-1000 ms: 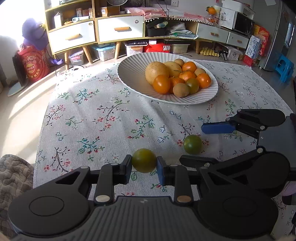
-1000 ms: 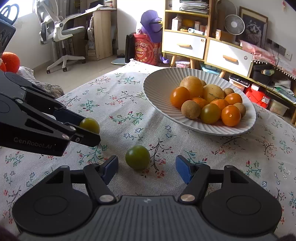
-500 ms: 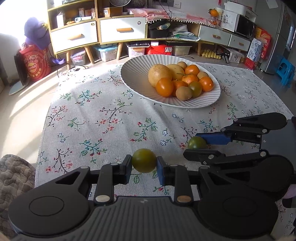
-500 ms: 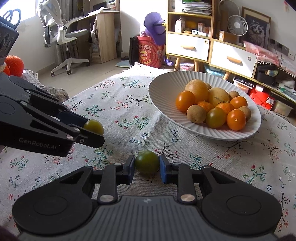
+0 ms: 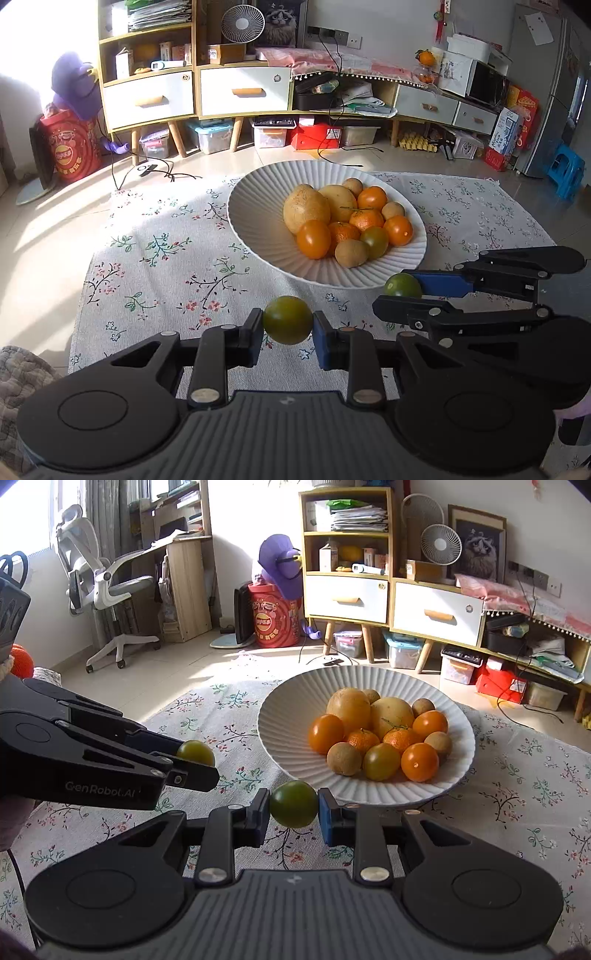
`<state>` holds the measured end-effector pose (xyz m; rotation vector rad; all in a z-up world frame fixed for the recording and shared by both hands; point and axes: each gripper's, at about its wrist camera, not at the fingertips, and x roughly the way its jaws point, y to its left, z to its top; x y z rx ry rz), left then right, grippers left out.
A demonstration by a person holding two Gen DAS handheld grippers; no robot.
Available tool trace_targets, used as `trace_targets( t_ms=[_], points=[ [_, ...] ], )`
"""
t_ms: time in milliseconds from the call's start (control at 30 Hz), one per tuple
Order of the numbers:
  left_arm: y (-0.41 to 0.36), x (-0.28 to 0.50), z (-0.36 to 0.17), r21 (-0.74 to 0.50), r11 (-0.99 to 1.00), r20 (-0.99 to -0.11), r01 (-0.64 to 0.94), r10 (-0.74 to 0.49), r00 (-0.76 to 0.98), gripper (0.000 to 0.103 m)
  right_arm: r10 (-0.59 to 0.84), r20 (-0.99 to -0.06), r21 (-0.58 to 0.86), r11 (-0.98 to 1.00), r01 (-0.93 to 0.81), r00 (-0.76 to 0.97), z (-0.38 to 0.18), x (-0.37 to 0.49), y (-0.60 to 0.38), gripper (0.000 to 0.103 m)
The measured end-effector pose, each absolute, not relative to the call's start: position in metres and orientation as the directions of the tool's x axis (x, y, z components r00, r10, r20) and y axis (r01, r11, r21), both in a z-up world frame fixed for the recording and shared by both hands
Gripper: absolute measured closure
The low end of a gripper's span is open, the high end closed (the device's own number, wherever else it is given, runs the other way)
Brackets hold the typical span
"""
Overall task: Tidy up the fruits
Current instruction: 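Carry both green tomatoes over the white plate and lower them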
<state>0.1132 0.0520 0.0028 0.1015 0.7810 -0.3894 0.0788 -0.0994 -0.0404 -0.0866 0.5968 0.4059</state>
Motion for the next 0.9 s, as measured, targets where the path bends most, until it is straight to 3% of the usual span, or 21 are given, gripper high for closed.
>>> trace_targets(
  t_ms=[467, 900],
  points=[
    [0.036, 0.149, -0.001, -0.087, 0.947, -0.658, 0.309, -0.288, 0.696, 0.089, 0.239, -0.55, 0.061, 0.967, -0.247, 0.801, -0.041, 0.104, -0.127, 0.078],
    [0.038, 0.179, -0.008, -0.139, 0.946, -0.676, 0.293, -0.307, 0.67, 0.089, 0.252, -0.58, 0.064, 0.962, -0.266, 0.775, -0.05, 0.116, -0.135, 0.078]
  ],
)
